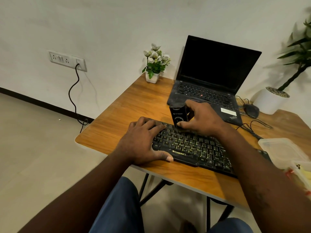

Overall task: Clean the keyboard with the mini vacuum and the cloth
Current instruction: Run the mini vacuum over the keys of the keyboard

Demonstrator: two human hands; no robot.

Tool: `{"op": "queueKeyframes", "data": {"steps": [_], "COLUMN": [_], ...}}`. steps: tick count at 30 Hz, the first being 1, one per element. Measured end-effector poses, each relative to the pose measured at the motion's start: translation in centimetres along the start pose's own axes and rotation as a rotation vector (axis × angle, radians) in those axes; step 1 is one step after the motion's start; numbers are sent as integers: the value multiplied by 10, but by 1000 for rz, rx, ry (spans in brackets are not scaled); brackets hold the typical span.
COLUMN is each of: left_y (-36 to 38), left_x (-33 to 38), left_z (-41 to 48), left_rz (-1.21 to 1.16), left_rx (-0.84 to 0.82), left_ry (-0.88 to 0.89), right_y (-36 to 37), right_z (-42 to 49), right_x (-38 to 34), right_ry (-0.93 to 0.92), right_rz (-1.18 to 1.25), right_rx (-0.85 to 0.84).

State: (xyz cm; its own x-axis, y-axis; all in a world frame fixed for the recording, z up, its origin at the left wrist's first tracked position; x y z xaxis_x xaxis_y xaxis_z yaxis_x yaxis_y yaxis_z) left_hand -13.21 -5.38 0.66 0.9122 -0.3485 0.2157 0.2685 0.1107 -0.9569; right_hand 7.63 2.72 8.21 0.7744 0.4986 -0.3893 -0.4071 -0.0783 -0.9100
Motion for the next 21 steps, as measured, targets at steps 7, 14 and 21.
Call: {"op": "queueKeyframes", "data": {"steps": [7,14,21], "left_y": [0,1,1], "left_x": [0,0,0], "left_z": [1,0,0], "left_rz": [4,2,-9], "left_rx": [-2,2,-6], "left_ry": [-2,-1,4], "right_y": [-1,0,-6], "right_z": [-6,-6,-4], "right_x": [0,4,13], "right_ry": [-34,9,105], "right_rz": [126,152,77], "right_rx": [-90,-58,99]}}
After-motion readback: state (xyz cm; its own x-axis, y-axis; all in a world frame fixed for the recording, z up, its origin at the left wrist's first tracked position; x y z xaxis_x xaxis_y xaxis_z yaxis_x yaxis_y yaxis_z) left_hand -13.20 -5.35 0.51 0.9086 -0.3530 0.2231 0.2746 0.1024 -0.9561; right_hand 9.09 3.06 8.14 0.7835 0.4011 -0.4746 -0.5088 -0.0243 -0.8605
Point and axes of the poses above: each hand's wrist, its own z-axis towards the middle knuckle, its own y-axis out of the palm, x = y × z, the point moved 3 cm from there along z, towards the middle knuckle, and after that the axes turned 1 degree about -y, right-handed, at the moved point
